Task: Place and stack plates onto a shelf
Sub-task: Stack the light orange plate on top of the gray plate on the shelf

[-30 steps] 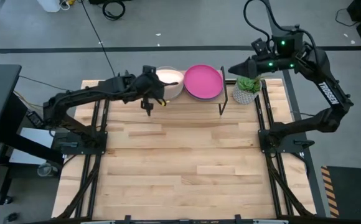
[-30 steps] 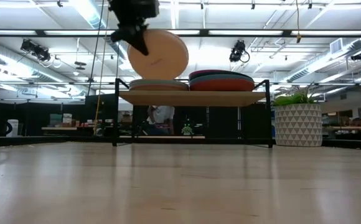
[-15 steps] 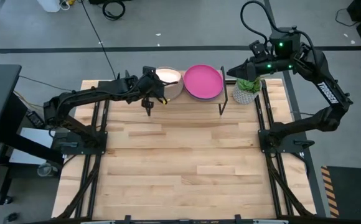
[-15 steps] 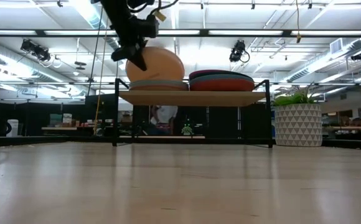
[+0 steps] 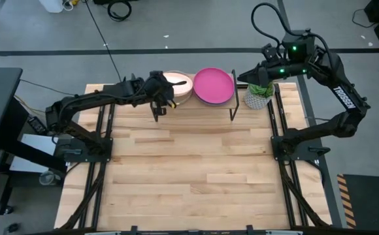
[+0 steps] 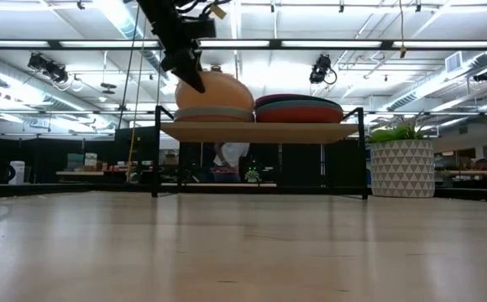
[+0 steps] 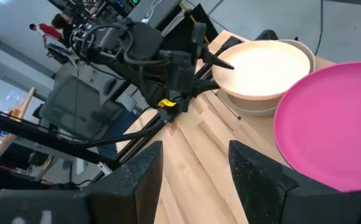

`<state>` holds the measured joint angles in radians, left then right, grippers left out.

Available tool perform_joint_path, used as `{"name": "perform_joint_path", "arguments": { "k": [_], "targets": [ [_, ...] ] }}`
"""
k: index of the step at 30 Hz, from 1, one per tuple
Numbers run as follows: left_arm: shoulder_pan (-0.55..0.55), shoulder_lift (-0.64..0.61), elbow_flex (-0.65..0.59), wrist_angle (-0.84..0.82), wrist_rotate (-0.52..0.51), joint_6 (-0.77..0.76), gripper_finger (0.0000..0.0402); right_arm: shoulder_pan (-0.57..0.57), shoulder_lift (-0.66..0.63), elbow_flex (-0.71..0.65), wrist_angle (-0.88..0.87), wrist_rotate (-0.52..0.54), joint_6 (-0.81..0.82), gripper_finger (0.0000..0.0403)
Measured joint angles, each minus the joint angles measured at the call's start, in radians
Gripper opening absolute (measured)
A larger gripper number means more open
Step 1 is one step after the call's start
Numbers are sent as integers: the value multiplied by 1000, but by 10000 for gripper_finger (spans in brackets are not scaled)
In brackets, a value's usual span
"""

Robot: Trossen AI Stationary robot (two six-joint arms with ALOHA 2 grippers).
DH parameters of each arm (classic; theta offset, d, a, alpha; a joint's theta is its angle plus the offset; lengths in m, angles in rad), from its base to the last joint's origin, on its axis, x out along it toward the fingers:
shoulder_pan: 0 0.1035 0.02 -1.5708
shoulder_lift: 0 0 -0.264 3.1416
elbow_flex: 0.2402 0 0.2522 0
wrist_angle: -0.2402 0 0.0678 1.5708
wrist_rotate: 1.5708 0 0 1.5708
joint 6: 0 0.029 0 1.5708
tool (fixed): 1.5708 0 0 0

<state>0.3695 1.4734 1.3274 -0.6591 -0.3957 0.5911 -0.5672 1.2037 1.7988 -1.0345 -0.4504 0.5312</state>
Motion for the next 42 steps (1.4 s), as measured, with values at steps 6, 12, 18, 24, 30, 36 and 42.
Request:
{"name": "perform_joint_path", "arguments": {
  "k": [6,12,18,24,30,36,42],
  "targets": [
    [29,0,4,-25,33,-54,197,10,1,0,0,37,0,189],
    [48,0,4,-83,241,-228,197,10,6,-1,2,38,18,189],
    [89,-1,7,-96,375,-318,197,10,6,-1,9,39,23,189],
    [176,-2,52,-30,588,-455,195,10,6,-1,9,45,27,189],
    [236,31,53,71,506,-500,178,10,6,-1,10,67,24,189],
    [220,139,51,72,462,-494,167,10,18,-1,24,71,21,189],
    [216,163,52,68,434,-472,166,20,22,-1,24,65,19,189]
  ]
}}
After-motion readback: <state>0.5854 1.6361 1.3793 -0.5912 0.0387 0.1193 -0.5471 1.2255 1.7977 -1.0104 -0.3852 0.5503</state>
